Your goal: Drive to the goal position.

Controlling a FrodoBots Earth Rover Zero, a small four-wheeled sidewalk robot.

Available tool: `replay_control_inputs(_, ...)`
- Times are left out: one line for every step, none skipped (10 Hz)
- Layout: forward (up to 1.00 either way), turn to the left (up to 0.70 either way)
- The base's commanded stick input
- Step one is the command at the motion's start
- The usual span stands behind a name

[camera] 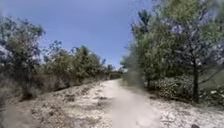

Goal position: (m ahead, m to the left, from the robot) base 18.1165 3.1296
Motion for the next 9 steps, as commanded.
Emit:
replay_control_inputs(0.3, 0.0)
replay_control_inputs(0.3, 0.0)
replay_control_inputs(0.3, 0.0)
replay_control_inputs(0.3, 0.0)
replay_control_inputs(0.3, 0.0)
replay_control_inputs(0.3, 0.0)
replay_control_inputs(0.3, 0.0)
replay_control_inputs(0.3, 0.0)
replay_control_inputs(0.3, 0.0)
